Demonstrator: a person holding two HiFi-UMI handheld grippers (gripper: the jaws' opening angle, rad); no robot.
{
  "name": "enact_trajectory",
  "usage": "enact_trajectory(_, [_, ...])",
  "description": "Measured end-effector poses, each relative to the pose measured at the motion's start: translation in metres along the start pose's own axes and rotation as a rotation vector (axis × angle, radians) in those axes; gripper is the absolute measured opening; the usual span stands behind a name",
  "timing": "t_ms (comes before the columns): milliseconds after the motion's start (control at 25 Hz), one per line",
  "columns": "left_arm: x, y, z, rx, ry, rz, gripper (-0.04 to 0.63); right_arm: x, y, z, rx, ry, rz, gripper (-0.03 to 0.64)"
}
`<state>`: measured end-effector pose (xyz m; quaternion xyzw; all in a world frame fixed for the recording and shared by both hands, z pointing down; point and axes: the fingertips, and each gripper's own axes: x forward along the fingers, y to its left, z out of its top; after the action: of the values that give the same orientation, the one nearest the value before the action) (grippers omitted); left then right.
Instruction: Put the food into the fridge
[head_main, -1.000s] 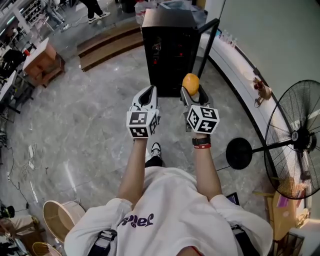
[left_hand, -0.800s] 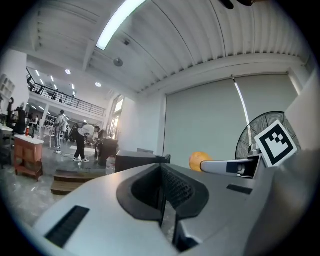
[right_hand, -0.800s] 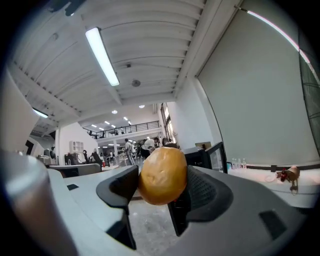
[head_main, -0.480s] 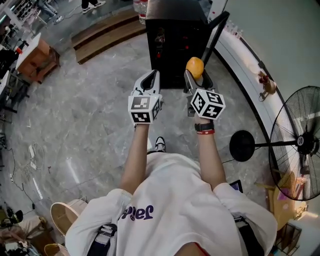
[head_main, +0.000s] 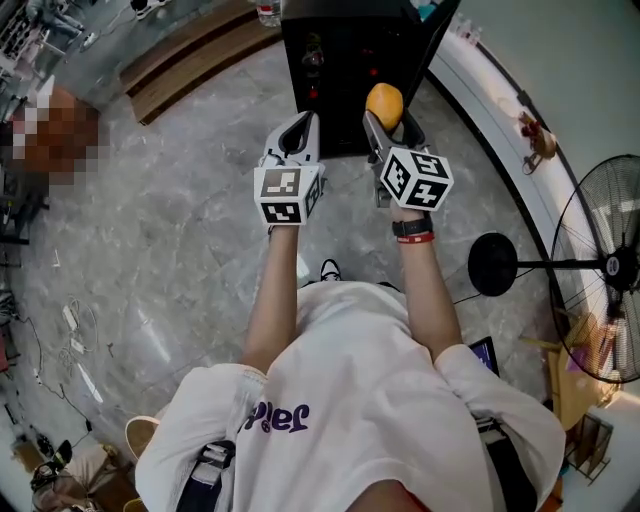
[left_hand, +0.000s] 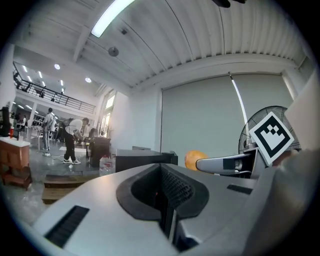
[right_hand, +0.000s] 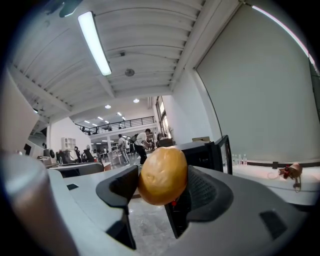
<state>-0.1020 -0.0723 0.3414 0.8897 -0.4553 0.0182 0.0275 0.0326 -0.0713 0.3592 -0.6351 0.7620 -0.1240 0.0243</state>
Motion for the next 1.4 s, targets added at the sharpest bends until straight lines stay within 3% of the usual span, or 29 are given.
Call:
enact_trajectory(160, [0.018,0.016,-0.01,0.051,0.026,-0.031,0.018,0.02,0.001,-0.01,-0.004,0.011,-0.022,0.321])
enact_trajectory(560, [0.062,0.004,-0.021,-0.005,0.016,-0.121,0.018,0.054,-0.028,-0.017,-0.001,0.036,-0.028,0.321])
enact_trajectory(800, [0.108,0.011,-0.032,0.019,0.037,-0.106,0.017,0.097,-0.044,-0.022,-0.006,0.037,0.019,0.321])
enact_trajectory(960, [0.135,0.013,-0.039,-0.025,0.03,-0.101,0.017,0.118,-0.063,-0.033,0.007,0.076,0.037,0.321])
enact_trajectory(1400, [0.168,0.028,-0.057,-0.045,0.049,-0.082,0.017,0.163,-0.085,-0.066,0.067,0.163,0.045,0.321])
